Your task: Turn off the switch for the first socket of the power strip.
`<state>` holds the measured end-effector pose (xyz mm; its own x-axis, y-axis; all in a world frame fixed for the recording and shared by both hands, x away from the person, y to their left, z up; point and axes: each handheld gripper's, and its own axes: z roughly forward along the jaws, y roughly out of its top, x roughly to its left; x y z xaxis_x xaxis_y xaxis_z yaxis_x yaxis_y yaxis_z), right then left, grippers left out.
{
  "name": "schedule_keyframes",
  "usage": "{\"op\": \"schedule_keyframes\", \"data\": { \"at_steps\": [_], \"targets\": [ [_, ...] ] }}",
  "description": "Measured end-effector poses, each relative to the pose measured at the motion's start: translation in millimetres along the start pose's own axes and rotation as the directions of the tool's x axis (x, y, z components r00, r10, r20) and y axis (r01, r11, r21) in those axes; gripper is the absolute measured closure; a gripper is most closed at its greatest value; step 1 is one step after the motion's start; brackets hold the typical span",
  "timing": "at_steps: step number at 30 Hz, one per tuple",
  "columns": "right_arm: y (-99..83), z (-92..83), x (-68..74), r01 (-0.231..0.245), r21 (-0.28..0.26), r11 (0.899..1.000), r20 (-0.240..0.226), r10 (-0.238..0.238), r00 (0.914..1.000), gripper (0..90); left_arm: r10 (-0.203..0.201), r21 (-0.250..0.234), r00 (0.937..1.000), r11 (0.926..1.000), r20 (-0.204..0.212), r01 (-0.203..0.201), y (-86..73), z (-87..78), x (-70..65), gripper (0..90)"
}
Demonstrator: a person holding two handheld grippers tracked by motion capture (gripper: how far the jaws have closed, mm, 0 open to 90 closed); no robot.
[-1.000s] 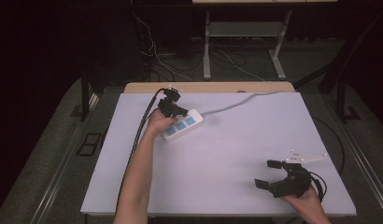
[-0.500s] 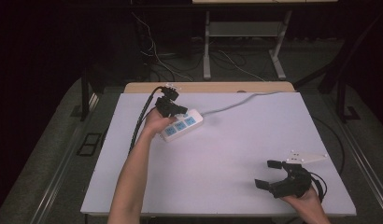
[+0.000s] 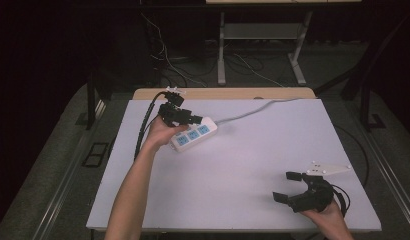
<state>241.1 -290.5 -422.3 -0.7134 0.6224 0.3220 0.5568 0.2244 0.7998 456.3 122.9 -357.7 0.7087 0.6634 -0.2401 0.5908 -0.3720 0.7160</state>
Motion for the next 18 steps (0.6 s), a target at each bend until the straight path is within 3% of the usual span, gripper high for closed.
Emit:
{"op": "schedule_keyframes", "data": {
  "at_steps": [3, 5, 8, 18],
  "targets": [
    [0.1, 0.5, -0.1, 0.000, 0.000, 1.000, -0.001, 0.000, 1.0000, 0.3, 0.002, -0.023, 1.0000, 0.9997, 0.004, -0.002, -3.0, -9.3, -2.1, 11.0],
    [0.0, 0.6, 0.1, 0.000, 0.001, 1.000, -0.001, 0.000, 1.0000, 0.3, -0.009, -0.011, 0.9997, 0.9999, 0.022, 0.010, -4.7, -12.9, -3.4, 0.0],
    [0.3, 0.6, 0.2, 0.001, 0.001, 1.000, -0.002, -0.001, 1.0000, 0.3, 0.004, -0.038, 0.9996, 0.9993, 0.028, -0.003, -9.1, -21.7, -7.9, 0.0],
    [0.3, -0.8, -1.0, 0.002, -0.003, 1.000, 0.002, -0.002, 1.0000, 0.3, 0.009, -0.091, 0.9999, 0.9958, -0.010, -0.010, -26.7, -47.3, -19.7, 0.0]
  ]
}}
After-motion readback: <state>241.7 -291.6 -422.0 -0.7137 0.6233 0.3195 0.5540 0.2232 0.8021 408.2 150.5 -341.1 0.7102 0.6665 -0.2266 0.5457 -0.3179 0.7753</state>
